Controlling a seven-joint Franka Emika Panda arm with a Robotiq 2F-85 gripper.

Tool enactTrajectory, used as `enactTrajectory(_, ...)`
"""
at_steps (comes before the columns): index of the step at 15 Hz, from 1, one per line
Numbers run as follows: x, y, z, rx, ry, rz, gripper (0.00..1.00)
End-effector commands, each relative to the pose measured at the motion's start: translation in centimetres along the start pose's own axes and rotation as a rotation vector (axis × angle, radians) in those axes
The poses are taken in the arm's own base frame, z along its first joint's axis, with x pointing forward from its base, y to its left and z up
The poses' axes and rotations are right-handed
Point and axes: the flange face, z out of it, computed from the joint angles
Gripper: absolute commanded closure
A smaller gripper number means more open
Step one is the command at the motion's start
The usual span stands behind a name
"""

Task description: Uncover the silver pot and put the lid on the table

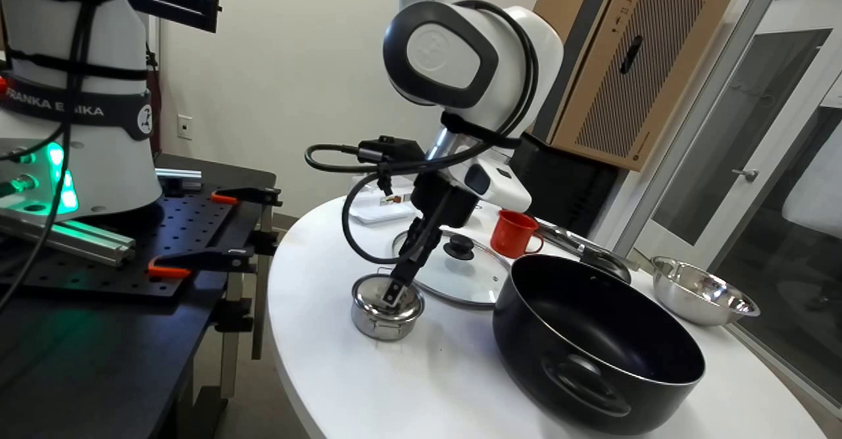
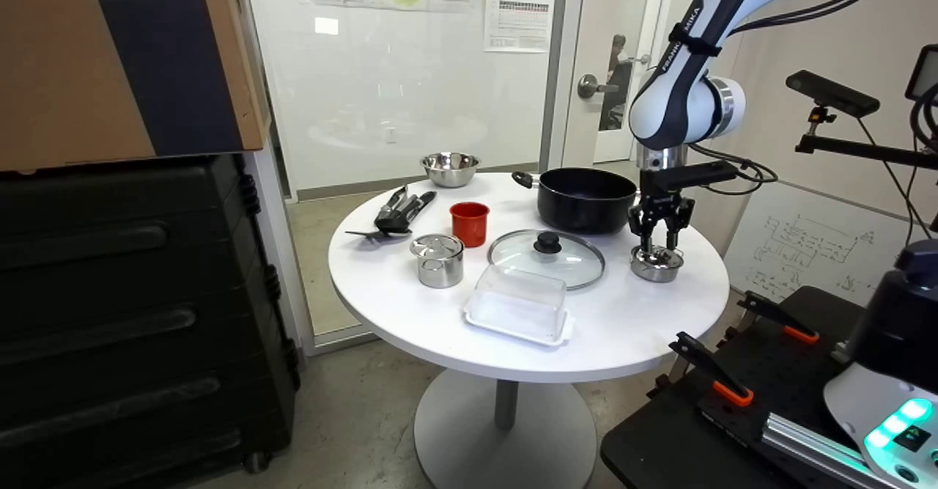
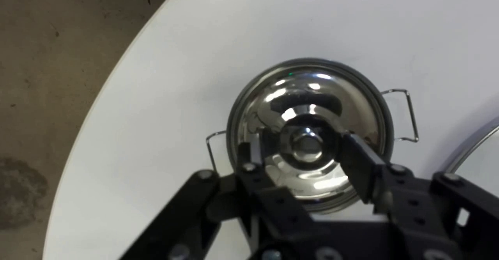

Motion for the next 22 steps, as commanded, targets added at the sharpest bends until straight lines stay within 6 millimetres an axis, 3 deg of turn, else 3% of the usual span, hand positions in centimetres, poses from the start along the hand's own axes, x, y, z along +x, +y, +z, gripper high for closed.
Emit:
enactTrajectory(1,-0.6,-0.1,-0.5,0.015,0.018,-0.002,0.75)
enactTrajectory(4,-0.5,-0.1,-0.6,0.016,0.021,0.007,0.97)
enactTrajectory(5,-0.5,-0.1,-0.7,0.017,0.023,0.009,1.00)
enactTrajectory(9,-0.5,0.1,-1.3,0.034,0.020,0.028,0.95)
enactTrajectory(16,-2.1,0.3,-6.7,0.124,0.043,0.000,0.95)
enactTrajectory(19,-3.8,-1.0,-7.7,0.126,0.045,-0.077,0.95)
enactTrajectory(22,-5.8,-3.2,-7.1,0.093,0.048,-0.165,0.95)
